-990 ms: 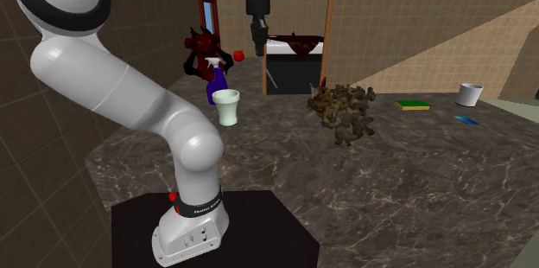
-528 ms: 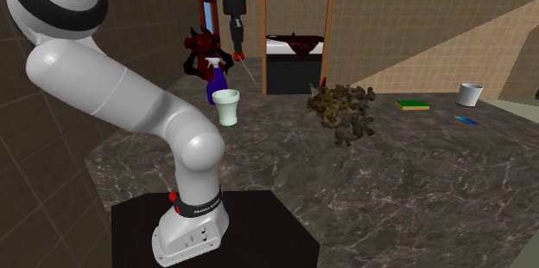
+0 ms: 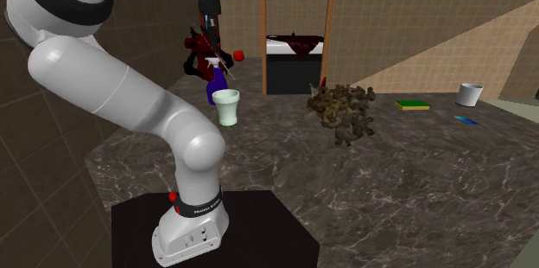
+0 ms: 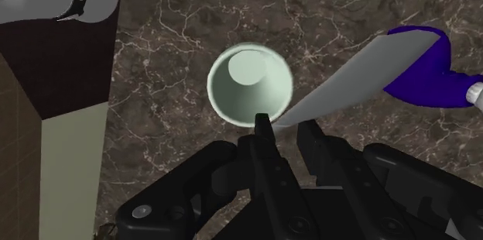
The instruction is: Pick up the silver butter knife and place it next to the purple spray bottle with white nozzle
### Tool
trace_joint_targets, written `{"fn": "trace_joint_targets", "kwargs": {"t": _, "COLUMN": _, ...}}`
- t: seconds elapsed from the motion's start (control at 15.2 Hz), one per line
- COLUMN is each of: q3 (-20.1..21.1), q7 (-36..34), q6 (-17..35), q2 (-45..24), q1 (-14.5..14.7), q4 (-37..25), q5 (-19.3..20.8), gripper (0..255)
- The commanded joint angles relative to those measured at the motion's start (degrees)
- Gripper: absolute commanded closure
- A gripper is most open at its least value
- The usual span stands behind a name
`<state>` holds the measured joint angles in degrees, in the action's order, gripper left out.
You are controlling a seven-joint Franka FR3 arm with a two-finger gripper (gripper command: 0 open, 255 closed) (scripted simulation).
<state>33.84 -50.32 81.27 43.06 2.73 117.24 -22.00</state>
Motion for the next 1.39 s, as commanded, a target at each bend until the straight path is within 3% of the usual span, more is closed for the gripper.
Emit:
{"fn": "trace_joint_targets", "kwargs": {"t": 0.0, "q3": 3.01, "q7": -3.14, "q6": 0.03, "q2": -1.21, "q1": -0.20, "q4": -2.20, "q5": -1.24, "gripper": 255}}
{"fn": "trace_joint_targets", "kwargs": {"t": 0.53, "q3": 16.44, "q7": -15.30, "q6": 0.74, "q2": -7.36, "q1": -3.38, "q4": -12.45, "q5": -4.11, "gripper": 255}}
{"fn": "trace_joint_targets", "kwargs": {"t": 0.92, "q3": 30.32, "q7": -24.58, "q6": 1.41, "q2": -13.56, "q1": -10.17, "q4": -22.31, "q5": -3.56, "gripper": 255}}
{"fn": "trace_joint_targets", "kwargs": {"t": 1.32, "q3": 29.78, "q7": -23.33, "q6": 5.50, "q2": -11.53, "q1": -8.51, "q4": -16.44, "q5": -5.01, "gripper": 255}}
